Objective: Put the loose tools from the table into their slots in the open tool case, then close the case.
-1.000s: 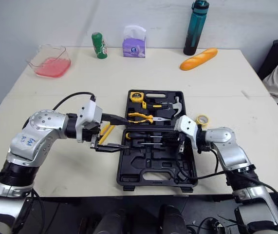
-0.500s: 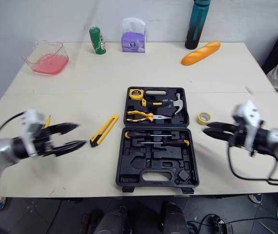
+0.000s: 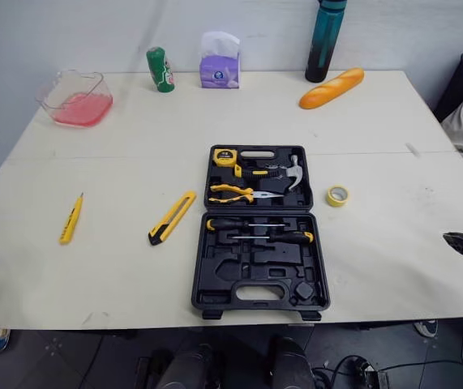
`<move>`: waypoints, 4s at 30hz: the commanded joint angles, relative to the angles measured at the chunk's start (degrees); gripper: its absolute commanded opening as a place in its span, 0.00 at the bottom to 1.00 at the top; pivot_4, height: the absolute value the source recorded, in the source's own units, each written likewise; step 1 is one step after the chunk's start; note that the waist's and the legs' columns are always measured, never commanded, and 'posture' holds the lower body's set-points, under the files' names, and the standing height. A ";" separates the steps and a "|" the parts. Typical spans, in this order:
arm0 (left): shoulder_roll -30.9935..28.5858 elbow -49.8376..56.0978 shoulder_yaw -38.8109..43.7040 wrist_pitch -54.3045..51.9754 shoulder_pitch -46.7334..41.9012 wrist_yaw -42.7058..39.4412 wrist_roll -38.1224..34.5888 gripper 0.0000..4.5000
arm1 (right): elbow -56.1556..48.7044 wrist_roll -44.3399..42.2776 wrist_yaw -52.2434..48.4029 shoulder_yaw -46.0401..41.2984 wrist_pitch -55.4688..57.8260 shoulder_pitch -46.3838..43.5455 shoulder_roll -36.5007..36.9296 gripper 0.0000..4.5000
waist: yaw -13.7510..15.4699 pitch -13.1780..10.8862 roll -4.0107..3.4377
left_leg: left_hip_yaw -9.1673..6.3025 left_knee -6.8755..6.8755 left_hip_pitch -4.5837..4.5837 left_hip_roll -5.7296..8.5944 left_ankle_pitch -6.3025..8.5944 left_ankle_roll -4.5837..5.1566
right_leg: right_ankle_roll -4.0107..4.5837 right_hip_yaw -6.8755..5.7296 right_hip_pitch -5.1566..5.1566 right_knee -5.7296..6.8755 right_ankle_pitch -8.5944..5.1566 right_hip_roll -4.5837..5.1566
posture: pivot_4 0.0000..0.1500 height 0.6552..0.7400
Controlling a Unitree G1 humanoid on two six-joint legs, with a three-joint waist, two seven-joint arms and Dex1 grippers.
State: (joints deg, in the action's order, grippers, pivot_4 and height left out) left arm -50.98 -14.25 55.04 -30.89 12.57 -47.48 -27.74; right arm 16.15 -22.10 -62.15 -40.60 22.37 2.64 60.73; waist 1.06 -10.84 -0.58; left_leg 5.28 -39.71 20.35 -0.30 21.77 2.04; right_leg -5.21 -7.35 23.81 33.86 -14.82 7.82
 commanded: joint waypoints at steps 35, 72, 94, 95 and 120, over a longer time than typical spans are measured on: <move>9.09 15.20 -25.90 -38.50 -22.47 32.93 2.73 0.80 | -41.39 -18.98 8.16 43.30 16.81 -40.98 -20.03 1.00 | -1.48 0.09 0.12 | 0.35 0.04 -0.19 -0.05 -0.35 0.23 | -0.07 0.06 -0.01 0.35 0.04 -0.30 | 1.00 0.99; 5.14 31.61 -84.06 -12.71 -58.67 -11.20 15.18 0.10 | -55.00 -21.02 9.99 30.16 23.42 -9.50 -5.88 1.00 | 0.36 -0.02 0.32 | 0.49 -0.46 0.78 0.07 -0.51 0.51 | -0.28 -0.04 0.74 0.56 0.17 -0.87 | 1.00 0.99; 13.70 29.86 -88.66 -13.75 -62.78 -13.94 25.17 0.10 | -54.66 -20.30 13.77 29.62 21.76 -6.30 -6.83 1.00 | 0.64 -0.02 0.33 | 0.34 -0.62 0.83 0.12 -0.55 0.58 | -0.33 -0.10 0.67 0.59 0.20 -0.84 | 1.00 0.99; 13.85 29.87 -88.55 -13.85 -62.79 -13.88 25.28 0.10 | -54.72 -20.35 13.84 29.59 21.69 -6.18 -6.82 1.00 | 0.67 -0.02 0.33 | 0.33 -0.62 0.83 0.13 -0.55 0.58 | -0.33 -0.10 0.66 0.60 0.20 -0.83 | 1.00 0.99; 25.13 14.16 -68.63 4.92 -50.35 -16.27 10.95 0.65 | -53.76 -19.73 13.66 29.19 20.68 -6.26 -6.72 1.00 | 0.55 -0.01 0.33 | 0.20 -0.96 0.87 0.19 -0.55 0.61 | -0.33 -0.23 0.60 0.83 0.20 -0.67 | 1.00 0.99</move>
State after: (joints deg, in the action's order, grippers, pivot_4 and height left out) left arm -25.84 3.52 -16.35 -32.37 -39.43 -62.12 -15.74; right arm -36.85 -41.52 -48.13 -9.81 43.83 -3.10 53.85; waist 1.61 -10.86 -0.25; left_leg 5.47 -40.67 21.22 -0.12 21.21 2.64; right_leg -5.54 -7.59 24.41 34.70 -14.62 7.15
